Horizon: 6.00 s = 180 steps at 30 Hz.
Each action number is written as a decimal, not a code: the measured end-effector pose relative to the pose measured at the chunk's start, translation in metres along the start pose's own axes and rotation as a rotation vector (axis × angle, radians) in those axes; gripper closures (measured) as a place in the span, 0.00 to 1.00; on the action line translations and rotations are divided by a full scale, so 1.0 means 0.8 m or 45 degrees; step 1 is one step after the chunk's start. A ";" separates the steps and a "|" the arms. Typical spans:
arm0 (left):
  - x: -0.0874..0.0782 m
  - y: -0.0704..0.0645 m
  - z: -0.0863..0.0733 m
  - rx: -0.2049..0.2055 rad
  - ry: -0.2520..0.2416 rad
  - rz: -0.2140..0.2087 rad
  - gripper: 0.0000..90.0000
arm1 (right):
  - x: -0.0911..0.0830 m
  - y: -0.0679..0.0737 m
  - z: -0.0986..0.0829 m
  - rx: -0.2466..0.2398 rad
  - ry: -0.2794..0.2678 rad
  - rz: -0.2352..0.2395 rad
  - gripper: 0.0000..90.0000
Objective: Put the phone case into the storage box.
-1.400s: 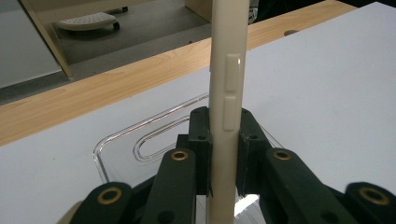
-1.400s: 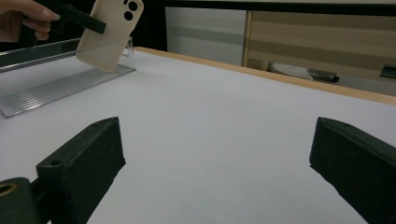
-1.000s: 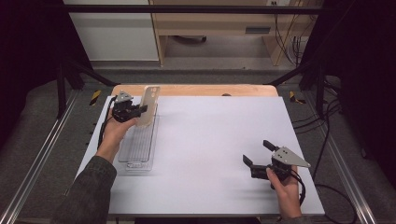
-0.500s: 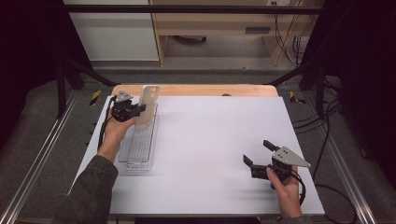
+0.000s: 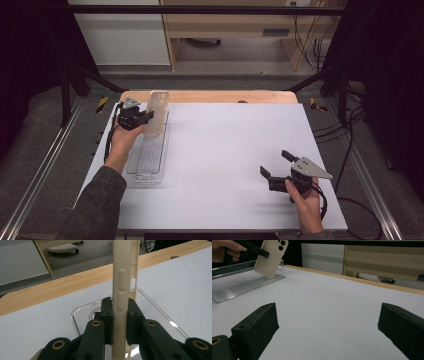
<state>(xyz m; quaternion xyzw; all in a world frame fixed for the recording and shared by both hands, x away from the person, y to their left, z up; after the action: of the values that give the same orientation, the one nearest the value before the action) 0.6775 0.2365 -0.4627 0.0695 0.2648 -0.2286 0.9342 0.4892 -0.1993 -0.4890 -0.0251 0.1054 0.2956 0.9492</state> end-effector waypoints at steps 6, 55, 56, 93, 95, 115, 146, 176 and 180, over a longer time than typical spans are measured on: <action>0.000 0.002 0.000 -0.012 0.000 0.012 0.87 | 0.000 0.000 0.000 -0.001 -0.001 0.000 0.03; 0.002 0.014 -0.004 -0.046 -0.011 0.058 0.82 | 0.001 0.001 -0.001 0.004 0.006 0.006 0.03; 0.002 0.014 -0.004 -0.048 -0.012 0.059 0.82 | 0.001 0.001 -0.001 0.004 0.007 0.006 0.03; -0.002 0.025 0.003 -0.018 -0.059 0.189 0.42 | 0.001 0.002 -0.001 0.004 0.004 0.014 0.03; -0.003 0.027 0.005 -0.017 -0.069 0.197 0.35 | 0.000 0.002 0.000 0.004 0.003 0.013 0.03; -0.019 0.019 0.013 -0.017 -0.091 0.169 0.12 | 0.000 0.002 0.001 0.000 -0.002 0.014 0.03; -0.048 -0.010 0.026 -0.041 -0.161 0.038 0.05 | 0.001 0.003 0.000 0.011 0.001 0.013 0.03; -0.068 -0.058 0.047 -0.019 -0.236 -0.095 0.04 | 0.000 0.001 0.000 0.013 0.003 0.003 0.03; -0.071 -0.066 0.048 -0.012 -0.244 -0.114 0.04 | 0.000 0.002 0.000 0.011 0.000 0.007 0.03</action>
<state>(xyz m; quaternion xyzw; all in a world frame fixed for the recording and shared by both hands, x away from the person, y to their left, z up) 0.6283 0.2022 -0.4004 0.0310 0.1783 -0.2745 0.9444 0.4884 -0.1979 -0.4888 -0.0208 0.1068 0.2976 0.9485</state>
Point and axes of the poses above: each handheld gripper's, and its own axes: x roughly forward along the jaws, z roughly out of its top, y roughly to its left, the point moved 8 cm from there along x, roughly forward along the jaws, and after that the axes turned 2 degrees about -x, right-handed, at the moved point
